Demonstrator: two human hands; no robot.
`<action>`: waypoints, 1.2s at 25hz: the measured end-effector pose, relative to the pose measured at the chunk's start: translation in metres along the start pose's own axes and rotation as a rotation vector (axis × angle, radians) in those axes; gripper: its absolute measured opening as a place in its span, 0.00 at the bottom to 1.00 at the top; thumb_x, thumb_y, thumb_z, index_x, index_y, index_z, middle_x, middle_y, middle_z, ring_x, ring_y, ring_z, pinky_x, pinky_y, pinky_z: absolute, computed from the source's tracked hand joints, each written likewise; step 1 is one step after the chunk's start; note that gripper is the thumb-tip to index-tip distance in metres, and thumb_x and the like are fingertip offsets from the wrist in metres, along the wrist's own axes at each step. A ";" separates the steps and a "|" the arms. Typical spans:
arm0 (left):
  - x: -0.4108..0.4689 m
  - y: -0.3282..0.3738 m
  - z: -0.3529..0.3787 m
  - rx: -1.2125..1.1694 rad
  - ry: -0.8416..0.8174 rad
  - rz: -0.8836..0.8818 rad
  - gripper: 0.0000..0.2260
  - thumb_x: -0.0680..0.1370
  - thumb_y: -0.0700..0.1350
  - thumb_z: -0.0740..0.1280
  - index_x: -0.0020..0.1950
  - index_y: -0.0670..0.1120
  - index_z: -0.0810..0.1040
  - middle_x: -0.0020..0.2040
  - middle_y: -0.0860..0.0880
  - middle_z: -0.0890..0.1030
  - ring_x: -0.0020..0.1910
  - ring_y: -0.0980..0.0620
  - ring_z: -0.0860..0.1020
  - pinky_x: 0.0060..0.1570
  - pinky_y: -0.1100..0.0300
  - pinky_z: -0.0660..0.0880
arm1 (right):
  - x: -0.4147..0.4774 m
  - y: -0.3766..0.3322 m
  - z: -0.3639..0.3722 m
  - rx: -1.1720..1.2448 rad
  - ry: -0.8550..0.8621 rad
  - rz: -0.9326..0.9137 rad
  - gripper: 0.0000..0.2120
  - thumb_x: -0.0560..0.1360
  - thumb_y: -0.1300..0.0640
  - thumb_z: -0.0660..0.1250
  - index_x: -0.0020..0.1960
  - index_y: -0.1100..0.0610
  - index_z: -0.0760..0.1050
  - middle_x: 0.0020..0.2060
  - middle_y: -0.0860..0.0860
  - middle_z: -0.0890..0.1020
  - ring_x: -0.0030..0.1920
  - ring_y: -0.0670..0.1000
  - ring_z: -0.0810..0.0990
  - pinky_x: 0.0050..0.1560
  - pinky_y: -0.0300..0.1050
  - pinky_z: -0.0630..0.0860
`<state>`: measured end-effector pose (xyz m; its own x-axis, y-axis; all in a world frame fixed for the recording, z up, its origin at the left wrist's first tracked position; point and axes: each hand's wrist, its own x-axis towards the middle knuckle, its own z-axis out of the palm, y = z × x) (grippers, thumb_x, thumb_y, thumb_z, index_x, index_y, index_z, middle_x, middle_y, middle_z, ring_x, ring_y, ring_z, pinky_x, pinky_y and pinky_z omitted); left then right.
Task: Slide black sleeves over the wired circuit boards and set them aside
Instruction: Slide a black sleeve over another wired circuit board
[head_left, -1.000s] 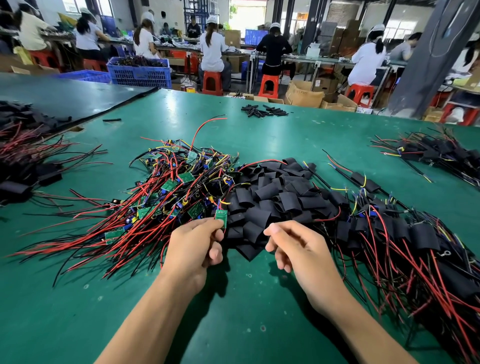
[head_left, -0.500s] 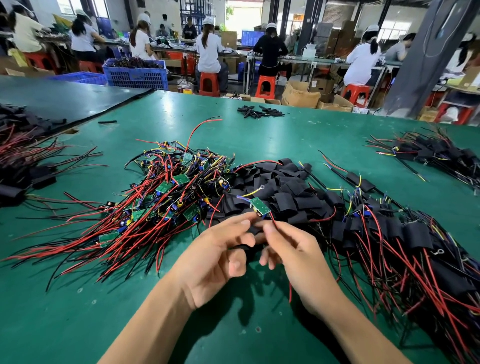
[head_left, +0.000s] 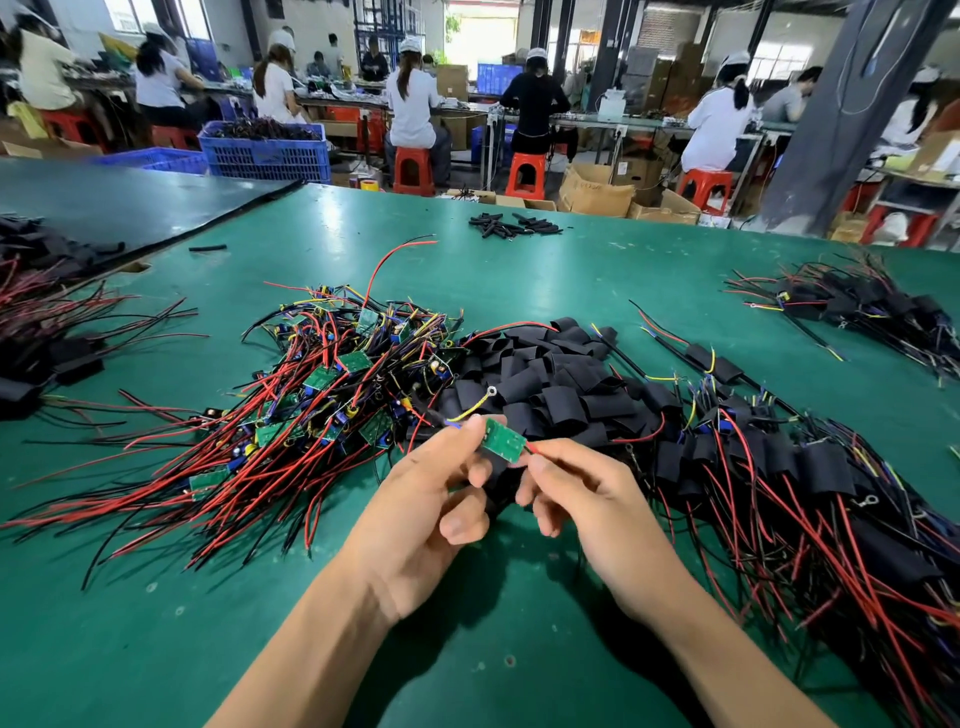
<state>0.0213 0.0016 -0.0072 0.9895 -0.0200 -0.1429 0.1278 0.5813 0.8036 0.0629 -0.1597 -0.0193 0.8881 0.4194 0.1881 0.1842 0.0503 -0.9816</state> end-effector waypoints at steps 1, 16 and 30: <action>0.000 -0.001 -0.001 0.027 -0.015 0.007 0.09 0.77 0.52 0.68 0.41 0.50 0.83 0.33 0.52 0.70 0.18 0.59 0.59 0.20 0.66 0.58 | 0.000 0.001 0.000 -0.016 -0.007 0.016 0.09 0.76 0.53 0.63 0.45 0.49 0.83 0.32 0.50 0.79 0.27 0.48 0.70 0.30 0.38 0.66; -0.006 -0.004 0.005 0.195 -0.076 0.136 0.10 0.77 0.47 0.65 0.53 0.48 0.83 0.33 0.48 0.72 0.20 0.55 0.62 0.22 0.65 0.59 | -0.001 -0.022 -0.007 0.229 -0.259 0.285 0.15 0.77 0.45 0.65 0.34 0.48 0.78 0.26 0.48 0.66 0.20 0.45 0.57 0.23 0.38 0.53; 0.001 0.002 -0.011 0.311 0.284 0.215 0.07 0.81 0.41 0.65 0.49 0.38 0.78 0.37 0.42 0.82 0.30 0.44 0.82 0.29 0.59 0.79 | 0.008 0.001 -0.014 -0.210 0.221 0.074 0.14 0.83 0.50 0.61 0.45 0.50 0.83 0.30 0.46 0.76 0.28 0.44 0.72 0.29 0.32 0.68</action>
<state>0.0217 0.0121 -0.0119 0.9437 0.3227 -0.0722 -0.0209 0.2760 0.9609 0.0759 -0.1695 -0.0181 0.9681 0.2065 0.1419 0.1784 -0.1704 -0.9691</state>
